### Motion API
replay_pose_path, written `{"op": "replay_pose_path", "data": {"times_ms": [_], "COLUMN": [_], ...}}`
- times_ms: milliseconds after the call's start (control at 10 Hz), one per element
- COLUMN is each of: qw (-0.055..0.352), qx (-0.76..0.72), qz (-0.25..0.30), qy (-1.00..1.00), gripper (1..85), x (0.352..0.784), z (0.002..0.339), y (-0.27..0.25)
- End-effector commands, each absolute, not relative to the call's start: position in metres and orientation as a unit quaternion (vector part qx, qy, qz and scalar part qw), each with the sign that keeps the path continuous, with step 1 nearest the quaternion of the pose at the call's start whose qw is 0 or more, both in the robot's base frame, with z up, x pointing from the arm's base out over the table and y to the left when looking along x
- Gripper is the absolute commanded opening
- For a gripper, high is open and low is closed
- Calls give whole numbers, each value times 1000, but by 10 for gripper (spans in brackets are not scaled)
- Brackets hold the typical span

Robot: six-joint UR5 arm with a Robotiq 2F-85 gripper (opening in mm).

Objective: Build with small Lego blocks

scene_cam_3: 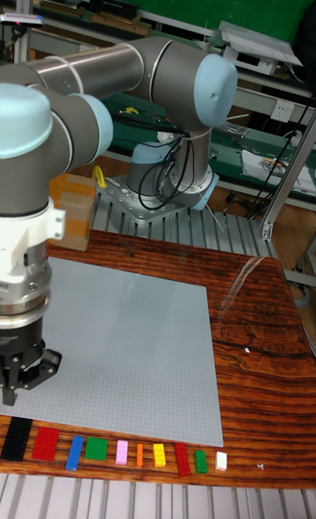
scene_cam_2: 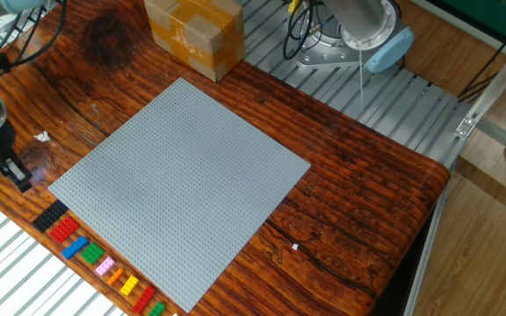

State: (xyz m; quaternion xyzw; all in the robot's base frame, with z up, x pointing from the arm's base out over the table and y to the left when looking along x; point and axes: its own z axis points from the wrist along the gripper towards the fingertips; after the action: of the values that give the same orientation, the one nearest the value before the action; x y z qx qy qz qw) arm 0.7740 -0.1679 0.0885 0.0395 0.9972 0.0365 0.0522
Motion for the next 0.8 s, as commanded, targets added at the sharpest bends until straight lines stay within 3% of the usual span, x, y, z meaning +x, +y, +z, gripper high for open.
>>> {"op": "replay_pose_path", "data": {"times_ms": [0,700], "qw": [39,26], "qx": [44,46], "qz": [25,48], "qy": [998,997], "gripper": [10,10], "x": [773,773], "z": [75,60], "y": [-178,-164]}}
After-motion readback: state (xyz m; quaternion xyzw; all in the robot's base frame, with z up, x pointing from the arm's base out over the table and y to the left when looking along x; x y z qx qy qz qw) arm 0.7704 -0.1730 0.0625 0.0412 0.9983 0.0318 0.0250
